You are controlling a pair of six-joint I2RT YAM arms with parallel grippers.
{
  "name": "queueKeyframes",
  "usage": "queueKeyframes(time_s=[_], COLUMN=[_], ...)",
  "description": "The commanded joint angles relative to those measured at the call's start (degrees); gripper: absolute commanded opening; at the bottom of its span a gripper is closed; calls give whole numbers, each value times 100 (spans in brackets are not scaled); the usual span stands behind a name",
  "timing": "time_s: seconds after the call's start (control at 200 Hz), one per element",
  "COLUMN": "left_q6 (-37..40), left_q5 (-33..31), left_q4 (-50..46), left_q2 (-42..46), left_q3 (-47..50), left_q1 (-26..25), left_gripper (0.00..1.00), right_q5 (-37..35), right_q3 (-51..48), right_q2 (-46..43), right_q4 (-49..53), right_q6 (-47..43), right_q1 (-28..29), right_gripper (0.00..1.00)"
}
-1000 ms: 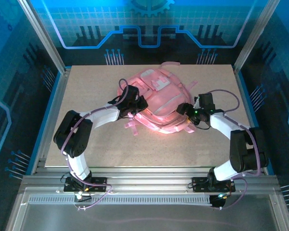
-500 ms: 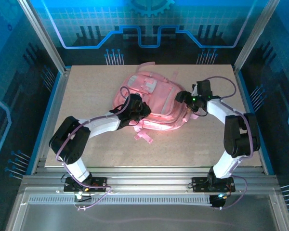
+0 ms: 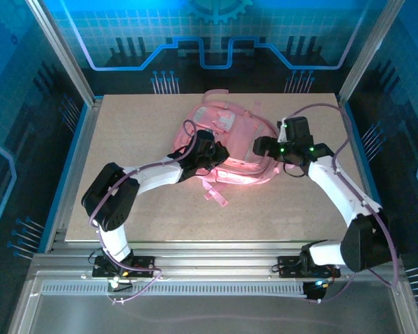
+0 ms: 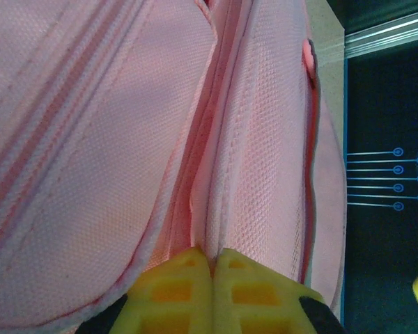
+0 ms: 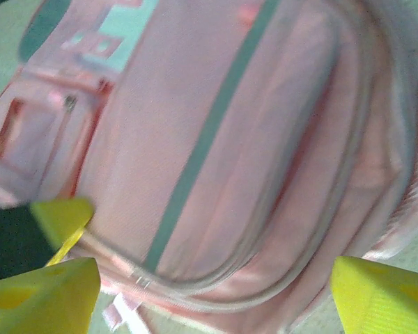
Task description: Pack books, pencil case, and school supplies into a backpack
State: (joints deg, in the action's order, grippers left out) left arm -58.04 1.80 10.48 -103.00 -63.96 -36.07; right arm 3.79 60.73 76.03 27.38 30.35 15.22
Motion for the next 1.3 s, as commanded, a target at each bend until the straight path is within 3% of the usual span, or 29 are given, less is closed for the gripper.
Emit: queueKeyframes(time_s=[0.0,0.245,0.62,0.81,1.071,1.296], left_q6=[-71,-108,-167,-278,-226,-95], left_q5=[211,268,261,283,268,243], left_q4=[625,703,843,953,924,824], left_q2=[91,99,225,308,393,465], left_q3=[-118,-107,45,199,297,274], left_q1=[-80,-82,-81,-91,-65,-5], left_gripper=[0,0,0,0,0,0], right_q5=[-94,-1191,-2856,-3205,-3542,-2783], right_q3=[-194,29,618,755,684,-135], right_q2=[-93,528,1609,1796,1718,714], right_q4=[246,159,442,258,427,301], right_q6=[74,550,1125,1590,1505,822], right_q1=[476,1497,2046,2099,2031,1424], right_gripper=[86,88,90,90,88,87])
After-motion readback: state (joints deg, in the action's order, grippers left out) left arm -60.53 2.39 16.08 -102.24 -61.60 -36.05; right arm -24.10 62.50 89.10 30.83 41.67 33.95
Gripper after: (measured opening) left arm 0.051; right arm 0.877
